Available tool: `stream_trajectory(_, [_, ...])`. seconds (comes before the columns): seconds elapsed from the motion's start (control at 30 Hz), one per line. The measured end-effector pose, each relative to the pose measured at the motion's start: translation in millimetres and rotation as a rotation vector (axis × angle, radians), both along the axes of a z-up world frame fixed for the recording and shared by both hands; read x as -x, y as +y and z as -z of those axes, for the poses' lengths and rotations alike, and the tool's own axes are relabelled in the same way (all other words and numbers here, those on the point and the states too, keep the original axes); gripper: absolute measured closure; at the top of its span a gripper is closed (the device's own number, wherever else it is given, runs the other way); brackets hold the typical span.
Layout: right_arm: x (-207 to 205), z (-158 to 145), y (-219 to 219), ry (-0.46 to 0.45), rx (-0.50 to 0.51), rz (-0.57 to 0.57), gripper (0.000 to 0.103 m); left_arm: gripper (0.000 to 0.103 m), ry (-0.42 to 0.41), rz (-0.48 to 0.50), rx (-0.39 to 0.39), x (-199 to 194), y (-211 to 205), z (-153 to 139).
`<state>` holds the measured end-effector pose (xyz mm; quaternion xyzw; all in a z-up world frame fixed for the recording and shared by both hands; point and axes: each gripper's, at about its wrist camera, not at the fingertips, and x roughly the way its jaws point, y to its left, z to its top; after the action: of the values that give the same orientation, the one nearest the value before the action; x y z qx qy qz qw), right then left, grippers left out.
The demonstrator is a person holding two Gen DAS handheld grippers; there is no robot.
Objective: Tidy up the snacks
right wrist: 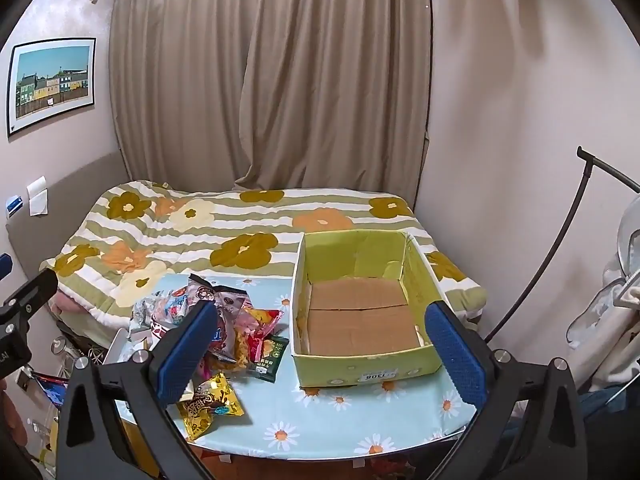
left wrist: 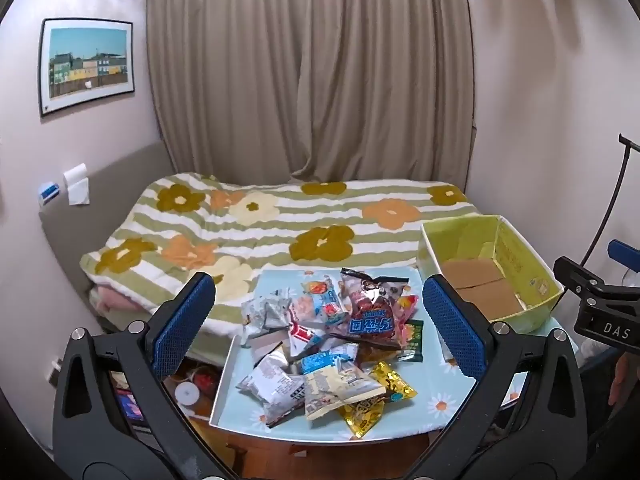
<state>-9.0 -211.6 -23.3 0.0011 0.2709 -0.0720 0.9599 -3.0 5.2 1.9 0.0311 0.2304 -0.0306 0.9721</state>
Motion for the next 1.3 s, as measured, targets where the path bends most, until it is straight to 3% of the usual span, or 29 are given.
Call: stream_trajectory(1.3, [-7,5,8,0.0,-0.005,0.014,0.001,0.0,0.038,0.005,0.011,-14,8,9])
